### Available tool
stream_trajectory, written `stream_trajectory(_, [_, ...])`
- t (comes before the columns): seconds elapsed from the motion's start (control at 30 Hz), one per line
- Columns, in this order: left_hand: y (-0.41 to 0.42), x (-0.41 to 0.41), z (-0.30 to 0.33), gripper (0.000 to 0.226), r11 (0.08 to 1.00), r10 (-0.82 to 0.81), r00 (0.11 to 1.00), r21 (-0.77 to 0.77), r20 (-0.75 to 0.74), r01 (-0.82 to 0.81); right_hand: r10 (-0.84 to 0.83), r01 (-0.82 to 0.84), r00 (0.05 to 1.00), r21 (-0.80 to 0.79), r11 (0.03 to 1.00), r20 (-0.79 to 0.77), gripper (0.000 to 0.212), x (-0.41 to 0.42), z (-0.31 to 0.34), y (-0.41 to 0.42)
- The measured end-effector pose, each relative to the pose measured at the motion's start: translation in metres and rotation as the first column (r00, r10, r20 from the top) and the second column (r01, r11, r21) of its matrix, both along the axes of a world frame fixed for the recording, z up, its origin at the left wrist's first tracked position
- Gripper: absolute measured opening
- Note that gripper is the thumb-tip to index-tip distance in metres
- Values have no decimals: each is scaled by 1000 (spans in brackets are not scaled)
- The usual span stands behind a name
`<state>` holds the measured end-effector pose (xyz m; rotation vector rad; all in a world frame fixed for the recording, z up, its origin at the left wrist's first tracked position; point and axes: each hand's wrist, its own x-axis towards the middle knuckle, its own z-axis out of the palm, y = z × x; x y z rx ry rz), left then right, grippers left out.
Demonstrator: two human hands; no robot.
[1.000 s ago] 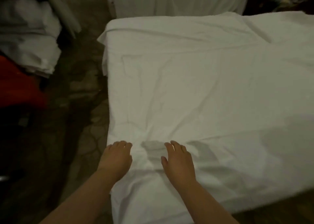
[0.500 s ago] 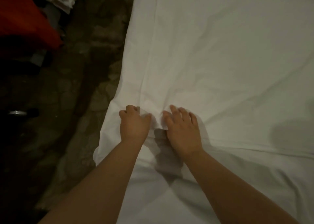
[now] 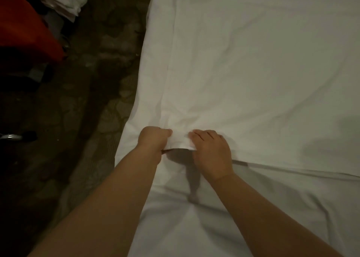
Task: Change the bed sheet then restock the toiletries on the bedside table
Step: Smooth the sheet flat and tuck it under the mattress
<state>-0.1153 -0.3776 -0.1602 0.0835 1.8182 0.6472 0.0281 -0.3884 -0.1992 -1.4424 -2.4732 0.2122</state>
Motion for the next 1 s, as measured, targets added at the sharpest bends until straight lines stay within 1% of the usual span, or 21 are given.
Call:
stream_trajectory(0.07, [-4,-5,14,35,1000,12,998,27,60,-14,-13,15,997,26,1000,-76,39,-5,11,-1])
stream_trajectory(0.13, [-15,-10,20,30,1000,-21,997,22,77,19,-9,13,996,38,999,-88,39,-6,19,-12])
stream_trajectory(0.2, [-34,-17,21,25,999,-38,996,-31,82,40,6,-4,997,24,1000,-79,38,-9,23,-31])
stream_trajectory(0.23, [-44,-21,21,24,997,-39,994,-63,102,45,19,-19,998,-3,1000,-62,37,-12,22,-42])
stream_trajectory(0.33, [-76,-35,25,9,987,-43,984,-143,175,68,33,-36,999,-169,985,-17,34,-23,15,-78])
stream_trajectory(0.4, [-82,-42,25,7,984,-58,974,-155,220,94,13,-15,1000,-238,971,-9,34,-27,8,-97])
stream_trajectory(0.47, [-72,-43,21,5,983,-89,976,-143,200,119,-1,0,1000,-251,968,-6,35,-28,4,-106])
stream_trajectory(0.5, [-64,-42,16,11,978,-126,978,-144,169,151,-2,1,1000,-242,970,-2,35,-28,4,-107])
stream_trajectory(0.53, [-55,-40,9,17,973,-168,980,-144,110,183,-15,16,1000,-244,970,4,33,-29,6,-106])
stream_trajectory(0.57, [-46,-38,3,22,961,-240,971,-143,10,239,-38,37,999,-250,968,0,31,-31,8,-104])
stream_trajectory(0.63, [-26,-42,-15,27,915,-402,890,-134,-216,381,-94,84,995,-293,952,-19,39,-37,12,-99])
stream_trajectory(0.67, [-16,-46,-20,25,892,-452,844,-126,-288,435,-120,105,992,-326,940,-27,43,-42,15,-96])
stream_trajectory(0.7, [-5,-50,-24,24,872,-487,811,-120,-325,475,-148,125,988,-349,929,-37,42,-47,16,-92])
stream_trajectory(0.73, [6,-53,-25,27,852,-515,775,-114,-366,512,-173,138,983,-362,922,-64,36,-53,16,-88])
stream_trajectory(0.8, [31,-60,-24,32,775,-592,655,-112,-469,621,-225,182,972,-397,900,-64,14,-69,17,-79])
stream_trajectory(0.83, [43,-63,-23,32,732,-615,598,-92,-515,675,-238,203,971,-446,872,-24,17,-77,18,-74])
stream_trajectory(0.87, [55,-66,-20,32,684,-638,550,-70,-539,726,-261,230,965,-533,815,17,29,-85,22,-68])
stream_trajectory(0.9, [66,-68,-17,34,625,-667,500,-49,-552,779,-291,254,956,-602,757,37,46,-96,25,-62])
stream_trajectory(0.93, [75,-72,-14,37,546,-706,435,-39,-559,837,-306,269,950,-653,708,60,68,-107,26,-56])
stream_trajectory(0.97, [81,-76,-11,42,454,-739,358,-29,-571,891,-371,316,926,-667,674,64,85,-117,30,-51])
stream_trajectory(1.0, [89,-79,-8,47,351,-757,275,-13,-593,936,-447,379,893,-633,675,58,84,-125,32,-42])
